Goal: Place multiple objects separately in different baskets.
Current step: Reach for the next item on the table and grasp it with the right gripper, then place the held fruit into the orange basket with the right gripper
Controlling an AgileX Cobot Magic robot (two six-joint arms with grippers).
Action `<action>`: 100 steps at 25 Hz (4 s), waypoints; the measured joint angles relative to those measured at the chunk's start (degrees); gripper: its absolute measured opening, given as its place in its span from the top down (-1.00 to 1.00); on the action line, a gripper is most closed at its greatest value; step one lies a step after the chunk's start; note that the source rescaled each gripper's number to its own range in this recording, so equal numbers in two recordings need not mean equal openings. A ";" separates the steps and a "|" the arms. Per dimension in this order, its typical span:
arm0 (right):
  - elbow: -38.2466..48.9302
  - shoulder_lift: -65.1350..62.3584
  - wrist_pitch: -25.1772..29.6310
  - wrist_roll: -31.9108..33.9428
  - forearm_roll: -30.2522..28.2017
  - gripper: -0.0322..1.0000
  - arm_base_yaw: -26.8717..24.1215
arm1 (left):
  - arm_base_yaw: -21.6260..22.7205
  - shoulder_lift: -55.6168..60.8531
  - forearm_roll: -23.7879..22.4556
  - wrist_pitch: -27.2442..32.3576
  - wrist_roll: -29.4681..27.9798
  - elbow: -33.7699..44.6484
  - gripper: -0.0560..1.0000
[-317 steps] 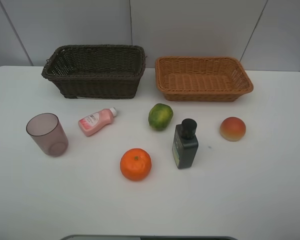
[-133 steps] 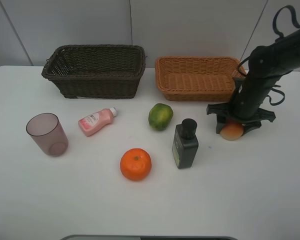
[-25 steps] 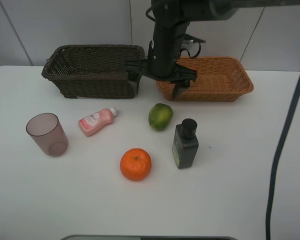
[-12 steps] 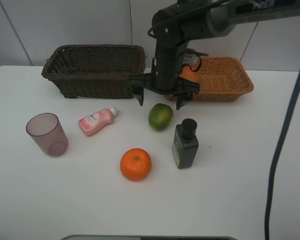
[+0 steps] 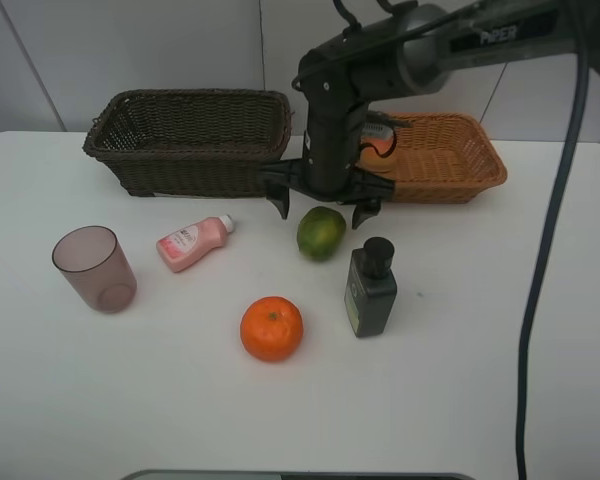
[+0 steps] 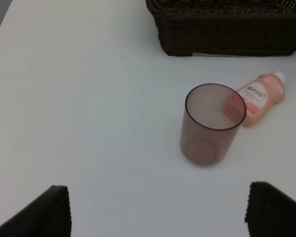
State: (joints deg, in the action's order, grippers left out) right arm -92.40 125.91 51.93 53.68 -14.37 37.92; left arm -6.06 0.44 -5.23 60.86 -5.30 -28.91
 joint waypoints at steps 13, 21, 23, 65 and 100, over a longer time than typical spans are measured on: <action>0.14 3.29 -0.78 2.17 -0.36 -1.00 0.00 | 0.00 0.00 0.00 0.00 0.00 0.00 -0.85; 0.14 3.94 -1.78 2.24 -0.46 -0.96 0.00 | 0.00 0.00 0.00 0.00 0.00 0.00 -0.85; 0.14 4.19 -2.08 2.24 -0.41 -0.90 0.00 | 0.00 0.00 0.00 0.00 0.00 0.00 -0.85; -5.81 -2.98 6.26 -20.97 3.57 0.11 -0.69 | 0.00 0.00 0.00 0.00 0.00 0.00 -0.85; -8.00 -1.55 -6.46 -36.10 -0.77 0.11 -22.42 | 0.00 0.00 0.00 0.00 0.00 0.00 -0.85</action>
State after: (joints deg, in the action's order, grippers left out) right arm -100.40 124.36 45.47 17.58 -15.14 15.50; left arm -6.06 0.44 -5.23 60.86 -5.30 -28.91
